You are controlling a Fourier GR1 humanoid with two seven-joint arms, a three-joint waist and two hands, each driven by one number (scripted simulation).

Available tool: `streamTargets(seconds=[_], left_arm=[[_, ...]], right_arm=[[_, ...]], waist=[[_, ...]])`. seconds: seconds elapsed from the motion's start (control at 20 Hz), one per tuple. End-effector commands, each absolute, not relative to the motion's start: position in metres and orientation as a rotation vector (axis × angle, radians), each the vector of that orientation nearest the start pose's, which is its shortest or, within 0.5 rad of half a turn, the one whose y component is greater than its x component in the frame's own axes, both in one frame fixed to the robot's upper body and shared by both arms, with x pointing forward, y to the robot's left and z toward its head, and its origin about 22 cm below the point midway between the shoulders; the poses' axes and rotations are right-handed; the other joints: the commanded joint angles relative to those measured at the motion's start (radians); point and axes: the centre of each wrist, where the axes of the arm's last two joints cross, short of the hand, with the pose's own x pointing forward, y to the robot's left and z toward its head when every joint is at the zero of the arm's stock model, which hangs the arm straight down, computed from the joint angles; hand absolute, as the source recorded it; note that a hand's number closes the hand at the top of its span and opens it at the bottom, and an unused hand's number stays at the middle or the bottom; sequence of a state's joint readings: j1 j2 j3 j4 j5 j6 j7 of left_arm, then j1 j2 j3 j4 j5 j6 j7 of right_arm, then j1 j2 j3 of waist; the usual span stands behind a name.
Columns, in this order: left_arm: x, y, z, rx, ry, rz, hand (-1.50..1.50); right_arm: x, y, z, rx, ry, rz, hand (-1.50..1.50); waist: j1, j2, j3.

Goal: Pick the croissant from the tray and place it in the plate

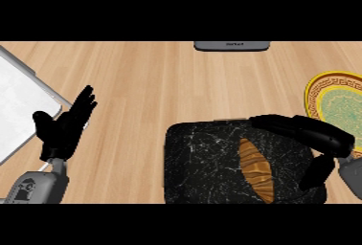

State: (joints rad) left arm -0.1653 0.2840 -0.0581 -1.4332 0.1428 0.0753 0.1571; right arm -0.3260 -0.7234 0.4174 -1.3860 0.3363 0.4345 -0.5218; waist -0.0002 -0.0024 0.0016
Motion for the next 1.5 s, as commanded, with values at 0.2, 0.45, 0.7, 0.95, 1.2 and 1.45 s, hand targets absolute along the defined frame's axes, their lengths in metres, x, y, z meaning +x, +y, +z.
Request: streamTargets(seconds=[0.2,0.45,0.7,0.95,1.2,1.45], left_arm=[[0.277,0.304,0.034,0.177,-1.409,-0.103,0.00],[0.277,0.280,0.022,0.168,-1.407,-0.077,0.00],[0.293,0.298,0.027,0.166,-1.406,-0.076,0.00],[0.279,0.292,0.018,0.159,-1.401,-0.077,0.00],[0.275,0.293,0.022,0.153,-1.415,-0.095,0.00],[0.275,0.270,0.014,0.173,-1.393,-0.087,0.00]], right_arm=[[0.302,-0.271,0.067,0.021,-1.422,1.668,-1.50],[0.292,-0.258,0.050,-0.011,-1.388,1.697,-1.50],[0.305,-0.260,0.048,-0.023,-1.397,1.697,-1.50],[0.302,-0.239,0.041,-0.048,-1.363,1.752,-1.50],[0.301,-0.244,0.020,-0.010,-1.304,1.849,-1.50],[0.290,-0.235,0.032,0.067,-1.364,1.913,1.50]], waist=[[0.005,0.001,-0.002],[0.002,0.002,-0.002],[0.001,0.003,-0.002],[0.002,0.002,-0.002],[0.006,0.003,-0.001],[0.002,0.002,-0.001]])
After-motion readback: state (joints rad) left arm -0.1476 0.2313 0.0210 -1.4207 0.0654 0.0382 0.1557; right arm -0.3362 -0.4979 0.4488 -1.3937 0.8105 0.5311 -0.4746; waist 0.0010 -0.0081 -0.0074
